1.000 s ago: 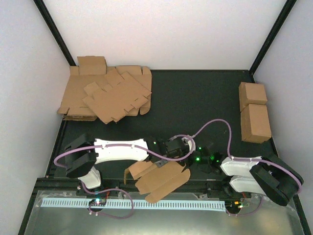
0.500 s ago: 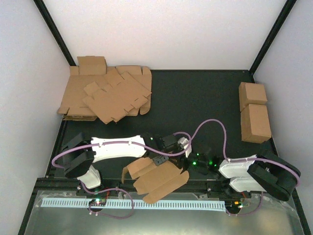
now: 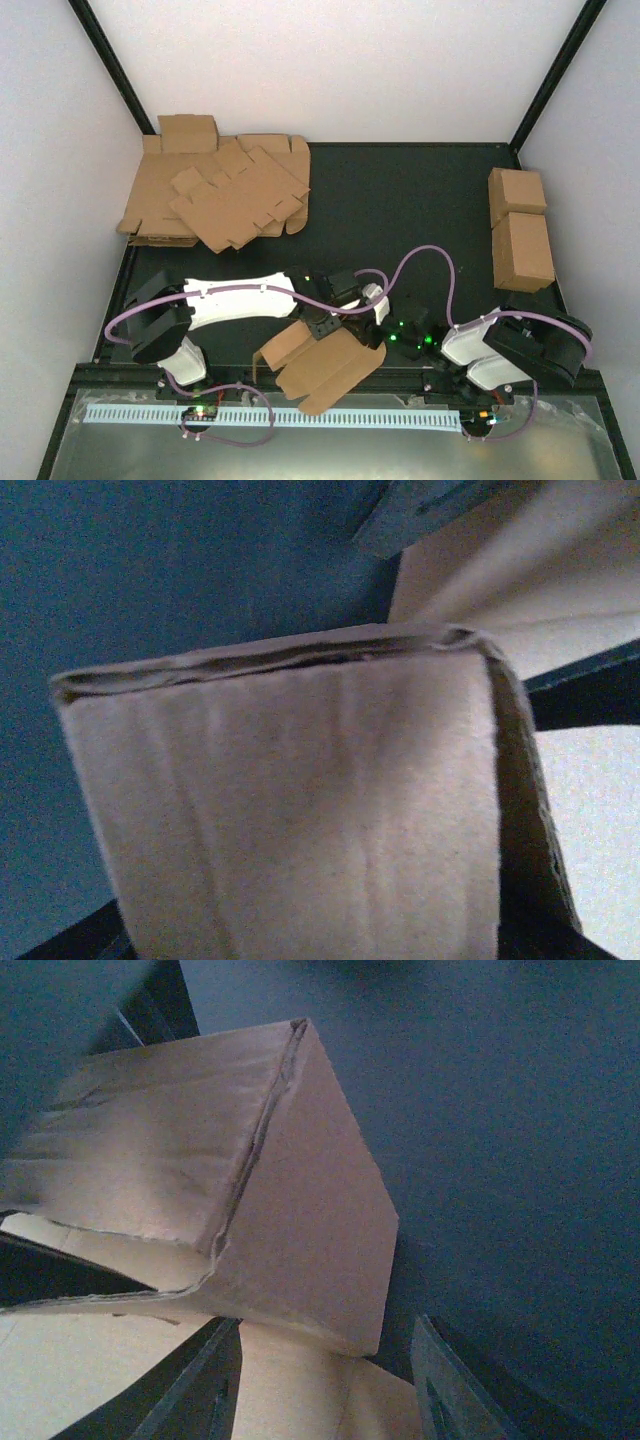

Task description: Fold the paper box

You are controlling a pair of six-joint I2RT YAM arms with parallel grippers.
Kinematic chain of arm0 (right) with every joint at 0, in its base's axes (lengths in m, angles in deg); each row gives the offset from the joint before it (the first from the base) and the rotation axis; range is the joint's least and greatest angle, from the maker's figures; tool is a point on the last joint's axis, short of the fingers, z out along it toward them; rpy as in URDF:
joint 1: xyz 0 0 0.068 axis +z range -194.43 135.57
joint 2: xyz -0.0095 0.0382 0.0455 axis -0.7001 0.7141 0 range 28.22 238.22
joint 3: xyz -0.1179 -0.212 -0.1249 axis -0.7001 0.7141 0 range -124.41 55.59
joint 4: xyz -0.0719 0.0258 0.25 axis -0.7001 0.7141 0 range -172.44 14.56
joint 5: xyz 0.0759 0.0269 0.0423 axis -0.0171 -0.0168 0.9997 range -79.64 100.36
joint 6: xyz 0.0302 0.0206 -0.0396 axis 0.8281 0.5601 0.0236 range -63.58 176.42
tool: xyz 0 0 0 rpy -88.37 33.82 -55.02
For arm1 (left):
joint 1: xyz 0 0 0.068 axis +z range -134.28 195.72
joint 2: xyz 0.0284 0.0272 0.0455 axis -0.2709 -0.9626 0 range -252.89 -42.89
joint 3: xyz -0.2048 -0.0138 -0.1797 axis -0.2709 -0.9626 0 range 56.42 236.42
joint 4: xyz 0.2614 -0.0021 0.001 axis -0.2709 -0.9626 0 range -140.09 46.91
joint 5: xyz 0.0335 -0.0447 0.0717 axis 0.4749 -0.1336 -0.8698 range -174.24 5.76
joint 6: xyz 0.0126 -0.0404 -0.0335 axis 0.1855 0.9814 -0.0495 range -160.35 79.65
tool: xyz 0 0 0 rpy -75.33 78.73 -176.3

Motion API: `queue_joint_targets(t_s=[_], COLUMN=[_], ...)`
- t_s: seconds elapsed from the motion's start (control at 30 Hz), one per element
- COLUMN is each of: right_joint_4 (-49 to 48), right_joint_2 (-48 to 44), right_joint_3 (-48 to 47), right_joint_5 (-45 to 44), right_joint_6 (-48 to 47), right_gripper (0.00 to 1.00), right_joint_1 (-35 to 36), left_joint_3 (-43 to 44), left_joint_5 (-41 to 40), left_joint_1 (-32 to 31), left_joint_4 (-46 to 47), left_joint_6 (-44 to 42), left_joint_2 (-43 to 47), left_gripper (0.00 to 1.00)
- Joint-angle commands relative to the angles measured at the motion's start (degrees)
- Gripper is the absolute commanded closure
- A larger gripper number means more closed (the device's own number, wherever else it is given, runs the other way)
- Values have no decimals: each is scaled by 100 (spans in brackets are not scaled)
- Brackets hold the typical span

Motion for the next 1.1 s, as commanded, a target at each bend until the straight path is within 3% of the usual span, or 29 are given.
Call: queue_joint_targets(t_s=[0.0,0.17,0.37,0.63,0.83,1.07], right_joint_4=[-914,-834,-926,-779,-543,-508], right_joint_2=[-113,-220,-8,126,445,590], right_joint_3=[-79,-153,-286,-371,-525,-590], right_joint_5=[-285,-231,-60,-488,-1615,-2108], right_joint_6=[-336,-454,-545,-452,-268,-255], right_gripper=[51,51,51,71,71,86], right_joint_1=[72,72,72,148,551,607], left_joint_3=[172,240,227,196,224,128], left_joint_5=[750,867,1093,1135,1483,1490], left_joint_1=[-55,-21,173,417,621,682], left_joint_4=[116,-108,-76,42,276,356], left_joint_6=[-255,-456,-637,-367,209,502], left_joint_2=[25,-16,85,195,356,438], left_gripper=[40,32,35,39,37,37])
